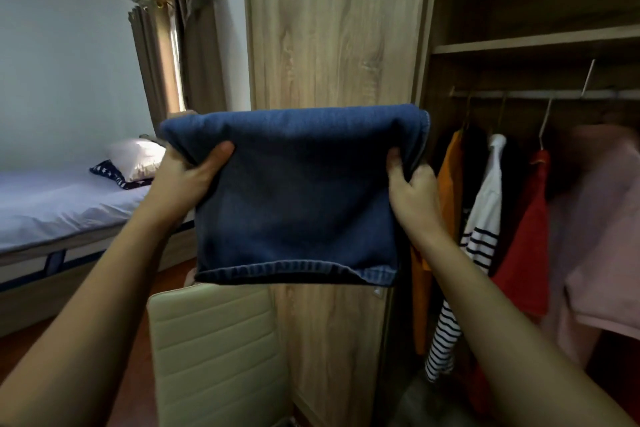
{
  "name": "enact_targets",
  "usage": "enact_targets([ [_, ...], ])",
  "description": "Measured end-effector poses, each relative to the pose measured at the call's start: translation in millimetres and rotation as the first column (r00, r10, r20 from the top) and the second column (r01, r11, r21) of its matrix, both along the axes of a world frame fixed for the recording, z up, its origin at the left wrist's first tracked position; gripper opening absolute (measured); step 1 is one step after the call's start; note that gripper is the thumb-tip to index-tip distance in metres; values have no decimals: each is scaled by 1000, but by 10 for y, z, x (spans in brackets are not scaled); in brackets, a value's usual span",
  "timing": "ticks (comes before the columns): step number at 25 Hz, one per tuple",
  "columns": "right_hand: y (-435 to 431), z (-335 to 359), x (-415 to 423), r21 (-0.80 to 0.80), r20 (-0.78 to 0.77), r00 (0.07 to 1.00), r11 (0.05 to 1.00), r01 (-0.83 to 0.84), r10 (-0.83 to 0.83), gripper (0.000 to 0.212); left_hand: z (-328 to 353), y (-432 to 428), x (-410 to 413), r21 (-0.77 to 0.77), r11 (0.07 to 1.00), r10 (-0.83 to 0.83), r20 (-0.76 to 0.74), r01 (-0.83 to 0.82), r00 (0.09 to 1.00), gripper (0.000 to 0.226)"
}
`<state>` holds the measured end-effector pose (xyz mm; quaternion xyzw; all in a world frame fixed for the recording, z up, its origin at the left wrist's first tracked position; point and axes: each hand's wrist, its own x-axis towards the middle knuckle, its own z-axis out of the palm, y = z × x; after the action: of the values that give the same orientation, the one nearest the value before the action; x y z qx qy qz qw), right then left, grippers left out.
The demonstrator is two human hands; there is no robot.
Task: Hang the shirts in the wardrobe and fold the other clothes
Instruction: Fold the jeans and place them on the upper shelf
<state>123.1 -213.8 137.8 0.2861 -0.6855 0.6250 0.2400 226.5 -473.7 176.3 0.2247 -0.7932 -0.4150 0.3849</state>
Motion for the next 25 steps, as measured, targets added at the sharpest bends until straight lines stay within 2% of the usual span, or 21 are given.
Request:
enact_targets([
  [1,5,3,-23,8,-25,1000,1000,12,-12,21,-81,40,-3,-11,990,-142,-194,143,971,63],
  [2,13,16,-45,12,-41,999,1000,19,-19,22,-153,95,53,24,984,-157,-330,174,931,61],
  [3,12,41,-75,7,-46,999,1000,6,-5,23,-239,99,88,76,978,-150,-384,193,911,57],
  [5,-16,105,-104,17,11,1000,999,-29,29,27,-241,151,-1,234,947,-115,-391,220,913,51],
  [6,-33,115,-122,32,86,996,999,-30,27,30,-212,172,-25,378,881,-131,-382,284,915,53],
  [7,-20,102,-143,29,187,980,997,-66,60,38,-154,162,-72,494,788,-162,-411,368,897,55],
  [9,84,18,-172,-81,391,869,952,-295,302,73,-132,142,-86,576,658,-200,-487,485,850,56],
  [11,175,-124,-157,-132,478,741,873,-470,471,104,-139,112,-66,600,613,-166,-538,514,827,60],
  [13,167,-271,-87,-26,445,743,836,-548,500,108,-140,118,-93,612,622,-96,-559,487,824,55],
  [14,124,-349,-71,16,408,785,856,-517,466,107,-150,128,-102,602,647,-94,-545,467,833,51],
  [15,93,-412,-52,21,376,827,888,-459,419,107,-154,152,-88,595,651,-131,-523,471,842,47],
  [17,103,-443,-55,-42,339,844,903,-428,416,106,-151,167,-35,608,646,-232,-419,461,878,36],
  [21,262,-391,-64,-140,364,751,829,-541,552,103,-14,180,178,638,666,-261,-286,387,922,38],
  [23,314,-426,-71,-172,418,651,759,-628,634,102,40,226,256,611,657,-310,-315,442,897,41],
  [25,381,-467,-68,-210,484,572,723,-659,662,103,55,255,299,601,597,-351,-399,531,847,34],
])
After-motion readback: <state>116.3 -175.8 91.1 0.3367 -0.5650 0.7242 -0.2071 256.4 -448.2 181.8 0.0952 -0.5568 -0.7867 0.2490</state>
